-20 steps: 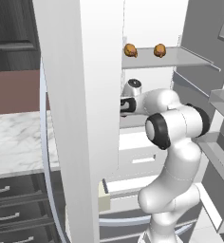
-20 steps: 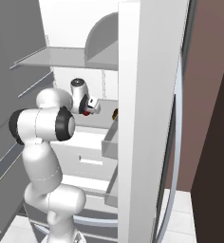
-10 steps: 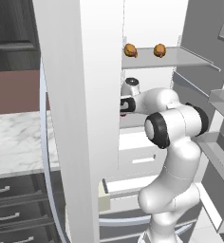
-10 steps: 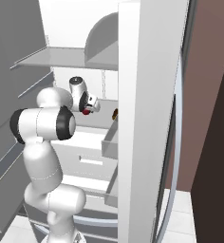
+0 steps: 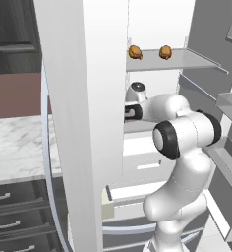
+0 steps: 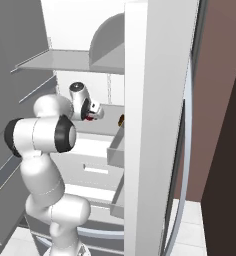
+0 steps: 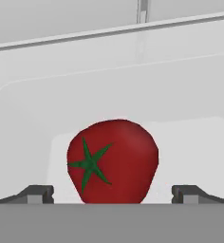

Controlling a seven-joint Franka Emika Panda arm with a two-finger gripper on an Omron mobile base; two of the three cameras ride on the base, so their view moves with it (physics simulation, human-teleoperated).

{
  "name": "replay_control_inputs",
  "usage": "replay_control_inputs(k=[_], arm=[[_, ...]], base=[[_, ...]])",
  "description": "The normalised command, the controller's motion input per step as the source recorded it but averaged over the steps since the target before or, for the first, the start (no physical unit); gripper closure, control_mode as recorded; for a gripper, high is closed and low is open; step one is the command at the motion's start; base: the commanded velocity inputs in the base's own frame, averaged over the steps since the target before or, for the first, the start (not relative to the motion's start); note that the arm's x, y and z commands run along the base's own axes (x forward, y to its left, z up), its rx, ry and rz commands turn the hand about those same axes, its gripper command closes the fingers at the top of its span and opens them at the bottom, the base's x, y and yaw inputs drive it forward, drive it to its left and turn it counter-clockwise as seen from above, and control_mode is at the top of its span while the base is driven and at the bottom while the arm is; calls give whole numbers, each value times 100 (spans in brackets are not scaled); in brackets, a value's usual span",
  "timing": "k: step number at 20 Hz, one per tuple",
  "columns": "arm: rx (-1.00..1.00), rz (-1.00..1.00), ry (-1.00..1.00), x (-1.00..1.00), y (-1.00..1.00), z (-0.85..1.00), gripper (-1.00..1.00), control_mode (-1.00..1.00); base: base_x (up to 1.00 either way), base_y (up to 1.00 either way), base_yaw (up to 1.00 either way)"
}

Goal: Transport the chicken drumstick and tomato to the fridge. Place the chicken drumstick on the rack containing meat and place the tomato on the rack containing the vegetable, ensuring meats and vegetables are on different racks.

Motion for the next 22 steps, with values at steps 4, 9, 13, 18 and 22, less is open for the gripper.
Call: replay_control_inputs(k=[4,9,13,18,22], arm=[[0,0,-9,-53,0,1,-100,-100],[0,0,-8,-64,0,17,-100,-100],[0,0,-7,-73,0,76,-100,-100],[0,0,2,-63,0,84,-100,-100],[0,1,-12,-93,-1,52,-100,-100]], base=[[0,0,0],[0,0,0],[0,0,0],[0,0,0],[0,0,0]])
